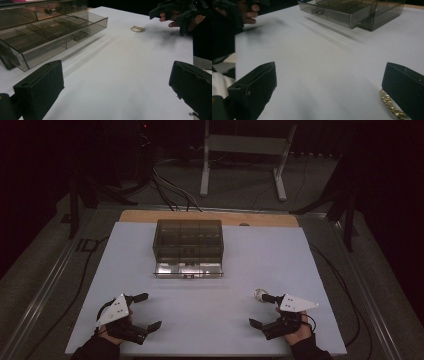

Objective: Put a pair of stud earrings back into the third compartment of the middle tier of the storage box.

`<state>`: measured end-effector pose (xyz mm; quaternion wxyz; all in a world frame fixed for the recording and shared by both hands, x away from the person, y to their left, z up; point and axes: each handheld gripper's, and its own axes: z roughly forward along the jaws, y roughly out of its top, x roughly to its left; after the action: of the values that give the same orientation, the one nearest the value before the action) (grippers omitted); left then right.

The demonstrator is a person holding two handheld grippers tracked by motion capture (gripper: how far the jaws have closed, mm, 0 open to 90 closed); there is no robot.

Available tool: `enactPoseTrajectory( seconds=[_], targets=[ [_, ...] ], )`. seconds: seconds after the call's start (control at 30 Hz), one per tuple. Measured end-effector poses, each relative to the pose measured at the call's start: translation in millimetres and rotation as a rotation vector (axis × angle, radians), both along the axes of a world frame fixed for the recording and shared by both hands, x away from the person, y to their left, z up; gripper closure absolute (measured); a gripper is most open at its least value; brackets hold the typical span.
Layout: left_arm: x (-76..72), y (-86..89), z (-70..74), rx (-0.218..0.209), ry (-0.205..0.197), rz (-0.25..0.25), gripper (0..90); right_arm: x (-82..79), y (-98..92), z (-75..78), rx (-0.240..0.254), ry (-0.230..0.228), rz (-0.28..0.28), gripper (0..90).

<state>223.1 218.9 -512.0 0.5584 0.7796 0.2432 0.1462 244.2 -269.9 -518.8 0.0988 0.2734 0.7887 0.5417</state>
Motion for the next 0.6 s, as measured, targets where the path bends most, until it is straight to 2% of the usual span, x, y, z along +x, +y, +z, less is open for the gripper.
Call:
enactPoseTrajectory(
  seconds=[0.37,0.53,0.6],
  targets=[
    [1.6,0.9,-1.3,0.001,0.008,0.001,0.7,-1.3,-0.4,1.9,-0.012,0.016,0.007,0.0],
    [1.9,-0.5,-1.1,0.001,0.007,-0.016,0.7,-3.5,1.5,5.0,-0.025,0.035,0.037,0.0],
    [1.7,-0.7,-1.0,-0.012,0.005,-0.025,0.7,-4.3,3.4,6.7,-0.032,0.043,0.054,0.0]
  ],
)
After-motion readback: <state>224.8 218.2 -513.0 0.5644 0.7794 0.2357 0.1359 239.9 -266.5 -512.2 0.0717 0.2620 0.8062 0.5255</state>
